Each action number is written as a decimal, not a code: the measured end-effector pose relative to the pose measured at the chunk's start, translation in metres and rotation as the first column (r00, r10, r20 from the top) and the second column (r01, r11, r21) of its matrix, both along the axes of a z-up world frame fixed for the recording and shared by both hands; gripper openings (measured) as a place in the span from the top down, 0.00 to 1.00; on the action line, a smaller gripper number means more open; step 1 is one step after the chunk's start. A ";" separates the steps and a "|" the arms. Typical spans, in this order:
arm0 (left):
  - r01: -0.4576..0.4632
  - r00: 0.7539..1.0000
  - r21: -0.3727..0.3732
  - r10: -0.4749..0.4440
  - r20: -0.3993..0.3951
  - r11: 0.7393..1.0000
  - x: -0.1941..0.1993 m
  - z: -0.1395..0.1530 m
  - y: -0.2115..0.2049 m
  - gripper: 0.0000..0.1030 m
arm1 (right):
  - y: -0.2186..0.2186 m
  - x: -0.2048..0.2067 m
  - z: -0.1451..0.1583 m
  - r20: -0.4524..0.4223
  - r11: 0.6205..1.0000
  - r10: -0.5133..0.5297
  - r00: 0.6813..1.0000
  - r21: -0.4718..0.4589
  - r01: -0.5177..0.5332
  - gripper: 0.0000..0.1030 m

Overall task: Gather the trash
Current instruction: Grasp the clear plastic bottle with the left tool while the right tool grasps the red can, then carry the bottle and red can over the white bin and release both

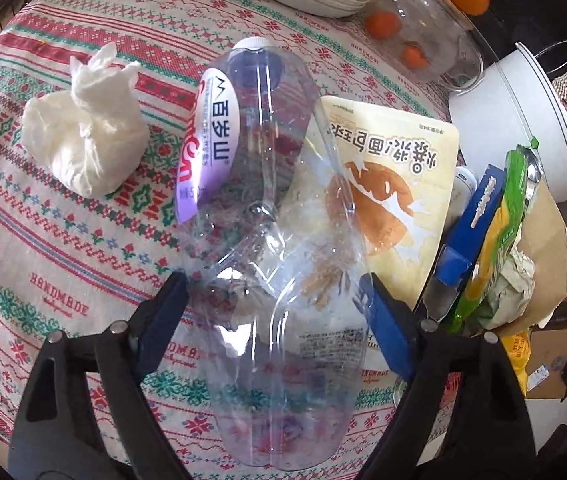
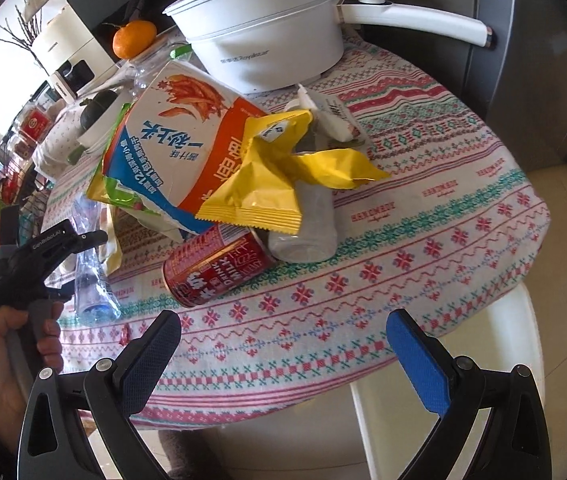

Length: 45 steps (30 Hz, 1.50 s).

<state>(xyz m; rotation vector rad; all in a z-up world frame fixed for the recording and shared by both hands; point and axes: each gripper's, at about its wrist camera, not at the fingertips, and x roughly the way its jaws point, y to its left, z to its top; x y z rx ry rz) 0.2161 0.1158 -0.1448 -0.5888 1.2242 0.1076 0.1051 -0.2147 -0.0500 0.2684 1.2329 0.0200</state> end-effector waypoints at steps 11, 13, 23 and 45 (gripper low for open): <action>0.169 0.986 0.098 -0.169 -0.008 0.981 -0.035 0.019 -0.010 0.17 | 0.025 0.022 -0.020 -0.041 0.996 -0.033 0.999 0.086 0.036 0.00; 0.188 0.982 0.119 -0.190 0.003 0.975 -0.046 0.028 -0.008 0.17 | 0.026 0.028 -0.026 -0.049 0.988 -0.074 0.996 0.135 0.080 0.00; 0.259 0.961 0.193 -0.272 0.045 0.947 -0.095 0.059 -0.001 0.17 | 0.039 0.054 -0.062 -0.080 0.942 -0.246 0.966 0.215 0.258 0.16; 0.382 0.899 0.276 -0.424 0.111 0.882 -0.175 0.106 -0.034 0.17 | 0.030 0.032 -0.041 -0.067 0.901 -0.175 0.982 0.392 0.188 0.35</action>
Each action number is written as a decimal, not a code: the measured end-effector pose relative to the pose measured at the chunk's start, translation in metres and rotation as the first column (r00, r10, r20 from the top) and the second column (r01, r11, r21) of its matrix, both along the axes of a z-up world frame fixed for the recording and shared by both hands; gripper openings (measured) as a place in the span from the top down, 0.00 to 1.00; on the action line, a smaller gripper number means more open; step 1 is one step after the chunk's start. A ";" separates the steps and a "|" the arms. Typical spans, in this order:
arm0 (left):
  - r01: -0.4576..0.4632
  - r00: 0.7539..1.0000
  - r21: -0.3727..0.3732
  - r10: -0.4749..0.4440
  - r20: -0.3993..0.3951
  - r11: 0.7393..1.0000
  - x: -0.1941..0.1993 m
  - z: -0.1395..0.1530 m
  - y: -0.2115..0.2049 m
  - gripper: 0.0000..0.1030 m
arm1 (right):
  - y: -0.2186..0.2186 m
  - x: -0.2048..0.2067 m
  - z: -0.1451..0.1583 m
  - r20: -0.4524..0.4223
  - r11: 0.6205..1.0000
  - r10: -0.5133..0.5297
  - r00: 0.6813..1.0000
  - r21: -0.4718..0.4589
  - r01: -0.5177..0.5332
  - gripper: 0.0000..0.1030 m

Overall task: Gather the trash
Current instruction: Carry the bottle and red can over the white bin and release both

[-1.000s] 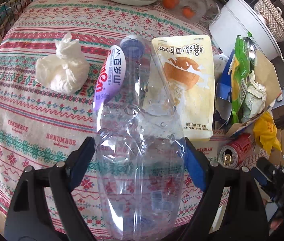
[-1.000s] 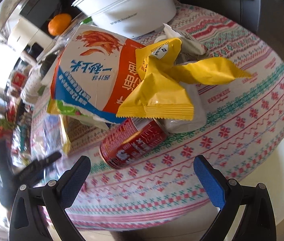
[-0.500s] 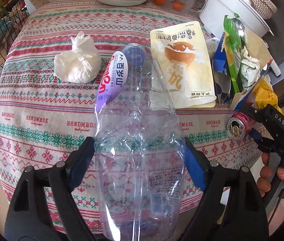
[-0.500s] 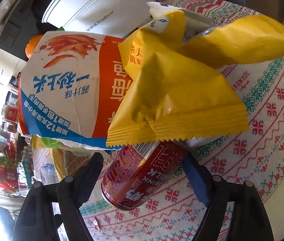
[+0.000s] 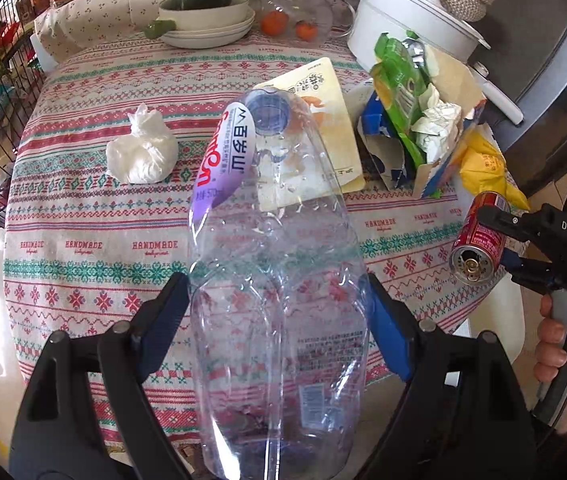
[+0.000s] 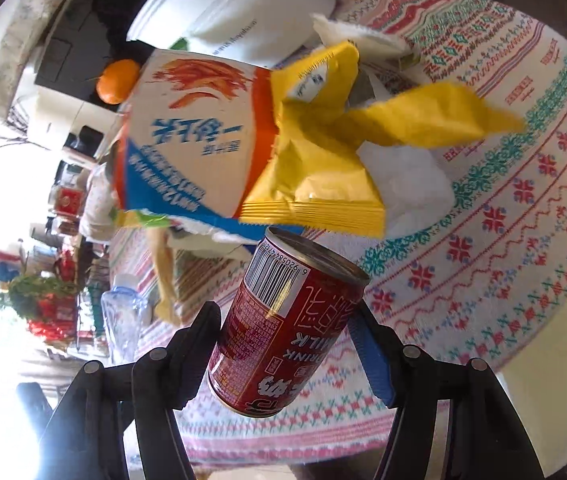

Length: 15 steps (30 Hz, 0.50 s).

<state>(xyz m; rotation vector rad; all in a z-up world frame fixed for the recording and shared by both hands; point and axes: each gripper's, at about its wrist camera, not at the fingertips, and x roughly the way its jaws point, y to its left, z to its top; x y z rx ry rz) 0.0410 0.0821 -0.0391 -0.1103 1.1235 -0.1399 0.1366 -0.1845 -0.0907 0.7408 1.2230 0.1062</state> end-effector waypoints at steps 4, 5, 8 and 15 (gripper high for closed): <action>0.063 0.997 0.015 -0.063 0.036 0.998 -0.015 0.004 -0.015 0.17 | -0.013 -0.022 0.029 0.041 0.999 0.050 0.998 0.007 -0.051 0.35; 0.076 0.996 0.018 -0.077 0.043 0.997 -0.017 0.007 -0.021 0.17 | -0.015 -0.027 0.032 0.052 0.998 0.061 0.997 0.004 -0.062 0.35; 0.123 0.990 0.018 -0.124 0.065 0.992 -0.030 0.010 -0.036 0.17 | -0.023 -0.041 0.049 0.089 0.996 0.094 0.992 -0.016 -0.093 0.35; 0.250 0.964 0.017 -0.251 0.084 0.968 -0.039 0.016 -0.072 0.17 | -0.054 -0.082 0.078 0.142 0.991 0.107 0.984 -0.091 -0.095 0.36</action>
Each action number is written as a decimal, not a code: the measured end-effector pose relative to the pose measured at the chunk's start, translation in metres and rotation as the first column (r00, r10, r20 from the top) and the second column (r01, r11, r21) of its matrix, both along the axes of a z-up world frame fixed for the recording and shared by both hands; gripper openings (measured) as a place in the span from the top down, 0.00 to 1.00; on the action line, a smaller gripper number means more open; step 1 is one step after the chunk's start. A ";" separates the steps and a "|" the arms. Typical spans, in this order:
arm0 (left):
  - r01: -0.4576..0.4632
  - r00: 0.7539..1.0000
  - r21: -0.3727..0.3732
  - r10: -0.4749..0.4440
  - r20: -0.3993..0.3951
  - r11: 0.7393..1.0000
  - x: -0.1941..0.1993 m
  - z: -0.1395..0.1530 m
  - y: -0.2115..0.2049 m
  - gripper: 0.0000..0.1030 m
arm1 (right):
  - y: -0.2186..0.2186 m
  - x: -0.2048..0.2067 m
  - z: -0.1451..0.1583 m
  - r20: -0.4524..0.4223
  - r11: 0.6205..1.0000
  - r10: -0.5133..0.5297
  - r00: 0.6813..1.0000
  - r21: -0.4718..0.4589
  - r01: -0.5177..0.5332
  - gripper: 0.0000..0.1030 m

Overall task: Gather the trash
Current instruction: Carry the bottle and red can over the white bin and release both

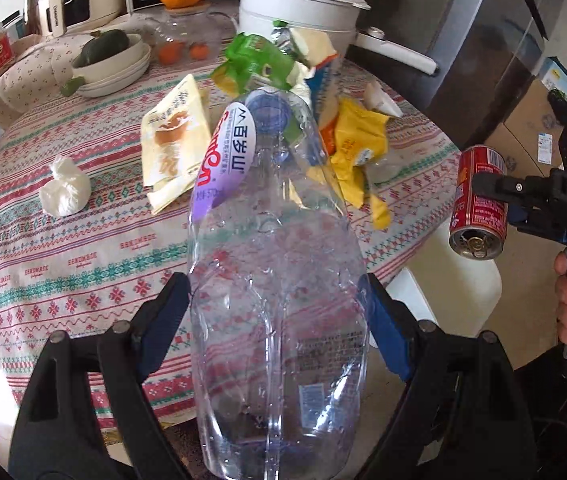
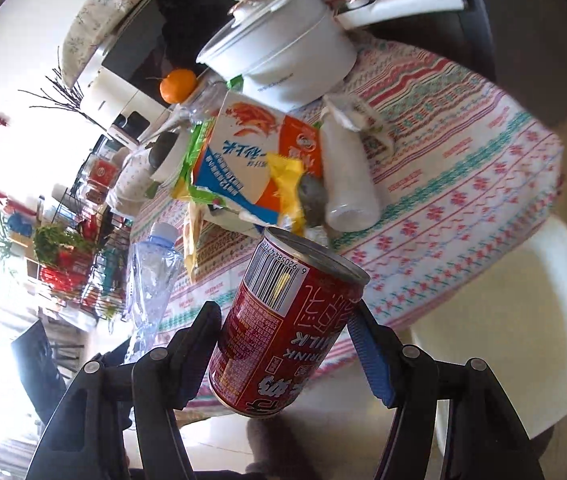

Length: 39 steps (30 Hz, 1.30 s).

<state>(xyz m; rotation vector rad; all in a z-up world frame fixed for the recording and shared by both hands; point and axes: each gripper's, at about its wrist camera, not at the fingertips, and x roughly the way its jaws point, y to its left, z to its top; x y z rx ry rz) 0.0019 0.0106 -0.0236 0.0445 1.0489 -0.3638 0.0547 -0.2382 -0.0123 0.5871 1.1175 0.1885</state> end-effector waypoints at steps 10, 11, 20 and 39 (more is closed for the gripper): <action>0.233 0.972 0.016 -0.233 -0.011 0.972 -0.024 -0.003 -0.081 0.17 | -0.074 -0.044 0.012 0.023 0.989 -0.090 0.996 -0.120 0.092 0.36; 0.260 0.966 0.018 -0.259 -0.018 0.966 -0.027 -0.005 -0.090 0.17 | -0.081 -0.046 0.010 0.017 0.986 -0.105 0.994 -0.126 0.106 0.36; 0.415 0.904 0.057 -0.405 -0.138 0.908 -0.035 -0.045 -0.180 0.17 | -0.141 -0.070 -0.004 -0.029 0.962 -0.197 0.980 -0.196 0.188 0.36; 0.445 0.888 0.117 -0.420 -0.185 0.888 -0.015 -0.094 -0.269 0.17 | -0.195 -0.081 -0.023 -0.091 0.946 -0.257 0.962 -0.228 0.231 0.36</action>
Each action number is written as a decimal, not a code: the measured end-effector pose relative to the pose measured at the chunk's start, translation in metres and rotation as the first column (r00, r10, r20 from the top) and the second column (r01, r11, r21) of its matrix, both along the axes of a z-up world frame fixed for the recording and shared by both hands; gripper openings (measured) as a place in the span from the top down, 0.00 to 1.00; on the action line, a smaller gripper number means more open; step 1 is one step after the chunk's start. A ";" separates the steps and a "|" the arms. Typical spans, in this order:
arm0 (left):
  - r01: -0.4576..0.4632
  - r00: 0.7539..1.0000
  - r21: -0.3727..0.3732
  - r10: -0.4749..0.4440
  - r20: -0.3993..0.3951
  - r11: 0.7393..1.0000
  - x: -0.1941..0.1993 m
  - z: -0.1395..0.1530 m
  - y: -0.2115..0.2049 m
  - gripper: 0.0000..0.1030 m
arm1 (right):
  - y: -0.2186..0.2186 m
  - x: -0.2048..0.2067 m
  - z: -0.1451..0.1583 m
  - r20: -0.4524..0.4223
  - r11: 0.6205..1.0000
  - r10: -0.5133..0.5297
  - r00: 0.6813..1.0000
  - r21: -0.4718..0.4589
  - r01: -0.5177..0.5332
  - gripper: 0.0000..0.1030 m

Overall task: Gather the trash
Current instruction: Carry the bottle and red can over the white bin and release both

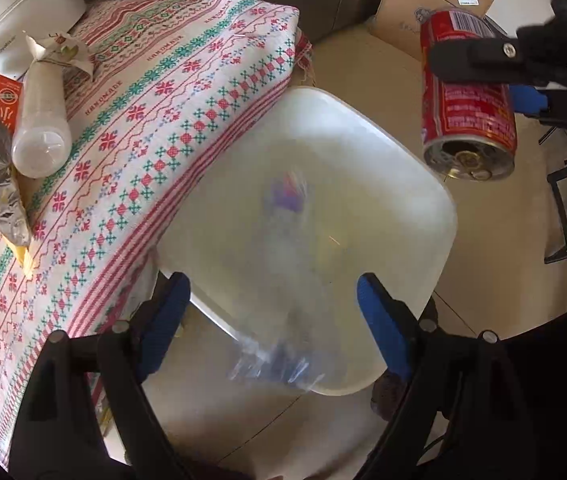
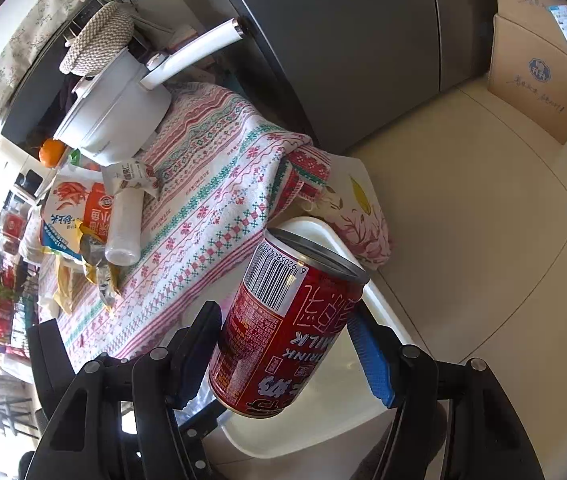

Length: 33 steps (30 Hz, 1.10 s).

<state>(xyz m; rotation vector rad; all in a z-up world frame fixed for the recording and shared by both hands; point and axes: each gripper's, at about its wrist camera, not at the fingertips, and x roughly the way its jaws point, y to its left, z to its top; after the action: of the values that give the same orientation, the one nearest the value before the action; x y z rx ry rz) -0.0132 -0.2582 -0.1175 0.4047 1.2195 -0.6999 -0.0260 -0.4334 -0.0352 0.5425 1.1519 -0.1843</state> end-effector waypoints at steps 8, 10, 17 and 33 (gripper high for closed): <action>-0.045 0.999 -0.032 0.045 0.016 0.998 0.010 0.022 0.024 0.17 | 0.002 0.001 -0.013 -0.050 1.000 0.023 0.998 -0.012 -0.023 0.36; -0.066 0.997 -0.035 0.067 0.025 0.997 0.012 0.027 0.035 0.16 | 0.006 0.003 -0.019 -0.070 0.999 0.034 0.997 -0.012 -0.035 0.36; -0.145 0.987 -0.058 0.149 0.063 0.988 0.014 0.047 0.082 0.16 | 0.023 0.015 -0.052 -0.180 0.995 0.083 0.980 -0.048 -0.093 0.36; -0.232 0.966 -0.066 0.238 0.105 0.970 0.021 0.056 0.138 0.14 | 0.059 0.027 -0.120 -0.423 0.973 0.171 0.890 -0.072 -0.221 0.32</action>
<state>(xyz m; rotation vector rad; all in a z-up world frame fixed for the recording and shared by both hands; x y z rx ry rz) 0.0075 -0.1204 -0.0613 0.2463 1.1179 -0.4972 0.0007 -0.3741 -0.1548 0.2814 1.5919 -0.1967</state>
